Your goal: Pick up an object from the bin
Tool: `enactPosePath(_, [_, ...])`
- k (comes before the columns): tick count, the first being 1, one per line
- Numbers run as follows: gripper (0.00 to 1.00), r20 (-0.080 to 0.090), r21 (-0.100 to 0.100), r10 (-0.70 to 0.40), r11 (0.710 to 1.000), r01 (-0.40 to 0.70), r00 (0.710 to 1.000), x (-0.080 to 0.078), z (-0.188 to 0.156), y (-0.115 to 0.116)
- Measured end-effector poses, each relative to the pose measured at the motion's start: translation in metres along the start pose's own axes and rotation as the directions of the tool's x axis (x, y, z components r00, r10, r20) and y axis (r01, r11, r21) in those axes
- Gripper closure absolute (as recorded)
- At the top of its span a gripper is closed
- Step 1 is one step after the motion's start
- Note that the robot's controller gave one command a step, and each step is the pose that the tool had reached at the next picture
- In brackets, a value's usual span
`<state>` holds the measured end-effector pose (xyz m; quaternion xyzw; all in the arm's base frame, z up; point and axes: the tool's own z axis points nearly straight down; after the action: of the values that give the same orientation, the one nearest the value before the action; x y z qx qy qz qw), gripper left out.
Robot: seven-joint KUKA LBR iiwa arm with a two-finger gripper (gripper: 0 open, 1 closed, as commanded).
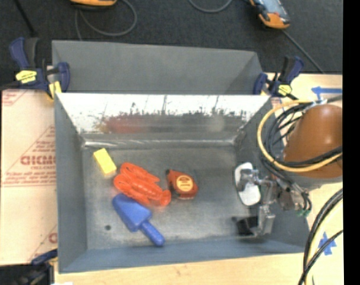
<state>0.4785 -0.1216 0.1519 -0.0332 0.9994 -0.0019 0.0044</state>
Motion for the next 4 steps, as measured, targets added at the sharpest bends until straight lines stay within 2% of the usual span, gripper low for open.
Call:
enactPosePath(1, [0.00, -0.010, -0.006, -0.235, 0.972, 0.235, 0.972, -0.010, 0.023, -0.010])
enactPosePath(2, [0.00, -0.003, -0.003, -0.431, 0.902, 0.431, 0.902, -0.004, 0.052, -0.020])
enactPosePath(3, [1.00, 0.000, -0.008, -0.661, 0.751, 0.661, 0.751, -0.003, 0.080, -0.018])
enactPosePath(4, [1.00, 0.000, -0.008, -0.661, 0.750, 0.661, 0.750, -0.003, 0.080, -0.018])
